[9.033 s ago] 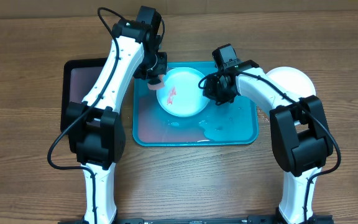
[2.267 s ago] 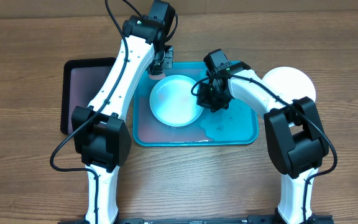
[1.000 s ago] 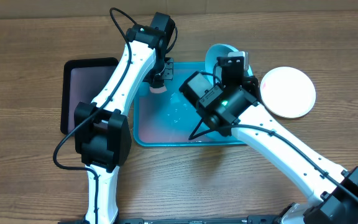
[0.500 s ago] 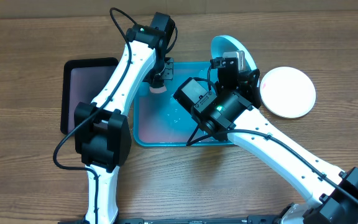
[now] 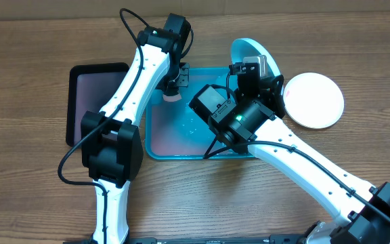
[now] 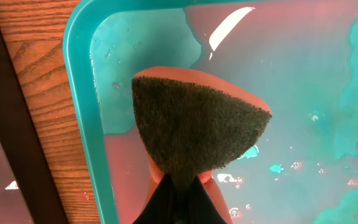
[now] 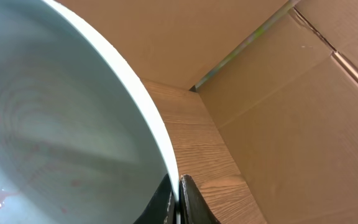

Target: Clean dirty plates on tray and stack at the side

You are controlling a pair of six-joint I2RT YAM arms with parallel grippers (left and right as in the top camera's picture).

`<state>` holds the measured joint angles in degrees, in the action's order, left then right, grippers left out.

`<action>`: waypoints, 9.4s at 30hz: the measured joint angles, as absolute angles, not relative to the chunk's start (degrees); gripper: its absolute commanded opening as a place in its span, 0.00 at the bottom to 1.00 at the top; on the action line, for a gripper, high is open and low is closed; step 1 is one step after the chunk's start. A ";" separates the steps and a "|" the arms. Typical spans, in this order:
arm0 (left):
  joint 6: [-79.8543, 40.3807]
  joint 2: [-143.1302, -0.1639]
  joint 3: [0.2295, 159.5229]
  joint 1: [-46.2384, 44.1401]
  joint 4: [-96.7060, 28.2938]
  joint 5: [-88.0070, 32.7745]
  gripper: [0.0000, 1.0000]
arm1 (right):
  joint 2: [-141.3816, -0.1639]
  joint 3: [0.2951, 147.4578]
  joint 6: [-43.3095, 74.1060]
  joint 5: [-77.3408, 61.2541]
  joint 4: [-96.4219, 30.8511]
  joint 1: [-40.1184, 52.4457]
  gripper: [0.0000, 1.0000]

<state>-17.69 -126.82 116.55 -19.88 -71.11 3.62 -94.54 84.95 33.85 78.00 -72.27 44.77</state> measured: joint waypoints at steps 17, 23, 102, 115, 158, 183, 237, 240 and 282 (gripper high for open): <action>-17.72 -126.82 116.55 -19.88 -71.09 3.62 0.04 | -94.54 84.95 37.52 75.70 -74.65 44.77 0.04; -17.72 -126.82 116.55 -19.88 -71.09 3.62 0.04 | -94.54 84.95 38.41 75.40 -75.59 44.77 0.04; -17.72 -126.82 116.55 -19.88 -68.99 3.62 0.04 | -101.14 69.30 23.44 -6.87 -44.99 -22.85 0.04; -17.69 -126.82 117.58 -18.74 -74.67 5.02 0.04 | -104.38 73.19 23.14 -15.09 -50.04 -22.68 0.79; -16.12 -120.57 112.07 5.67 -76.18 11.73 1.00 | -99.57 89.10 16.19 -15.25 -57.89 -7.46 1.00; -16.12 -104.25 128.73 -1.04 -79.29 9.21 1.00 | -64.27 101.75 13.32 -15.00 -70.41 -7.40 1.00; -16.12 -104.27 128.70 -1.04 -79.31 8.80 1.00 | -0.73 1.06 -3.46 -12.27 -3.70 -0.21 1.00; -16.12 -104.27 128.70 -1.04 -79.31 8.80 1.00 | -0.73 1.06 -3.49 -12.27 -3.66 -0.23 1.00; -4.36 -62.54 78.74 -1.06 -34.30 2.26 1.00 | -0.73 1.06 -3.66 -12.29 -3.68 -0.08 1.00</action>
<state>-4.36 -62.54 78.74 -1.06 -34.30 2.26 -0.73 1.06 -3.66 -12.29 -3.68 -0.08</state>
